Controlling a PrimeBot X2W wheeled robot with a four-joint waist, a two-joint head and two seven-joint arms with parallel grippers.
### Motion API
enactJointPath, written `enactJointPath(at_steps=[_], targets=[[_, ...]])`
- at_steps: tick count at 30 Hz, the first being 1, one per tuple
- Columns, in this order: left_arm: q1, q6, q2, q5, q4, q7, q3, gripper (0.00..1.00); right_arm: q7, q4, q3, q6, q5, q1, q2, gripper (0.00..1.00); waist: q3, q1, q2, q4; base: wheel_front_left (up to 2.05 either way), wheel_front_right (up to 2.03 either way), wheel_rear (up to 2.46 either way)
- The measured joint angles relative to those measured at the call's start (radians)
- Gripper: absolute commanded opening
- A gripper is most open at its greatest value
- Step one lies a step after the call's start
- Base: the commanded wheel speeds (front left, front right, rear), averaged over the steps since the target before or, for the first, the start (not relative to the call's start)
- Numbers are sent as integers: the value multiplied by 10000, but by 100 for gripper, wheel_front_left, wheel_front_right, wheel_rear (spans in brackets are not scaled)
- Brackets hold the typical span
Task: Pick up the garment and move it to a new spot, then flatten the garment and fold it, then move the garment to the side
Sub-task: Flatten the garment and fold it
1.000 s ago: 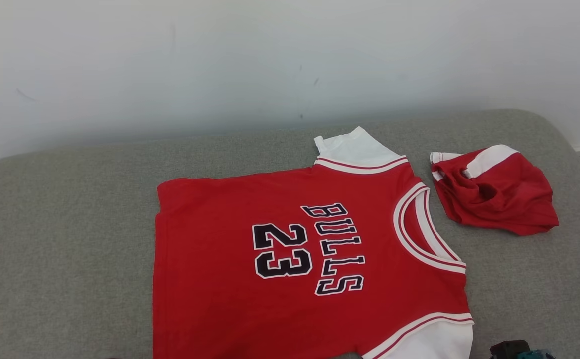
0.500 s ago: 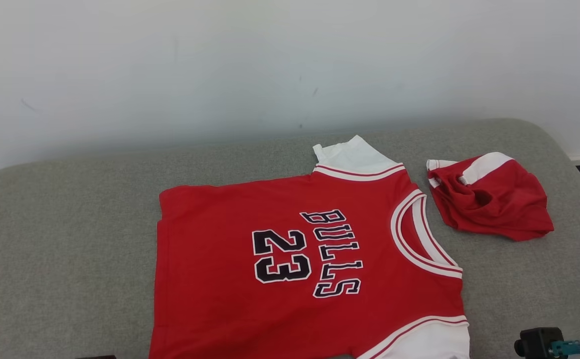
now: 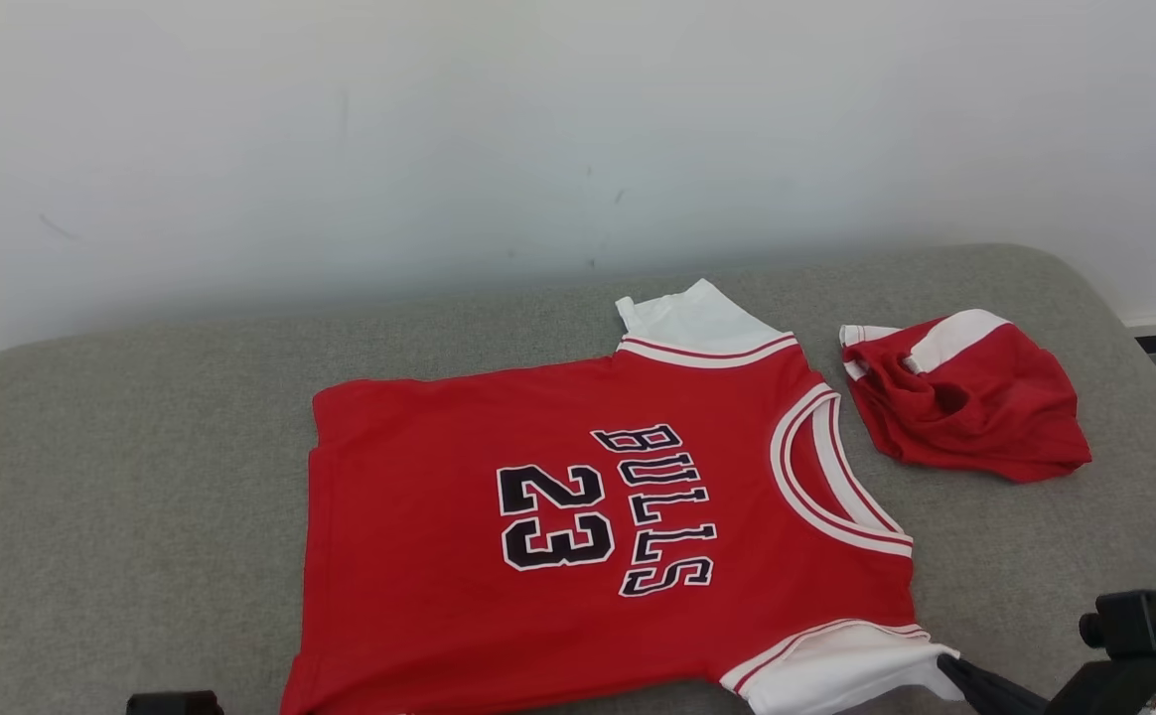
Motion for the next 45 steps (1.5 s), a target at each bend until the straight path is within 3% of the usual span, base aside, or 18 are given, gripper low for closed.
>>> enactJointPath(at_steps=[10, 20, 34, 45], targets=[[-1007, -299, 261, -213, 378, 880, -94, 0, 1091, 861, 146, 35, 182, -1789, -314, 0, 64, 0, 0, 87, 0, 0, 0], [-2604, -550, 136, -414, 1440, 1741, -449, 0, 2163, 2631, 706, 224, -29, -4050, -257, 0, 334, 1, 1, 305, 0, 0, 0], [-4465, -642, 8, -807, 3193, 2196, -332, 0, 2886, 5018, 1542, 489, -654, -7119, 803, 0, 1041, 1, 0, 447, 0, 0, 0], [-5617, -663, -311, -813, 4259, 2138, -495, 0, 2771, 6625, 1862, 748, -1156, -8705, 1254, 0, 1781, 2, 1, 411, 0, 0, 0]])
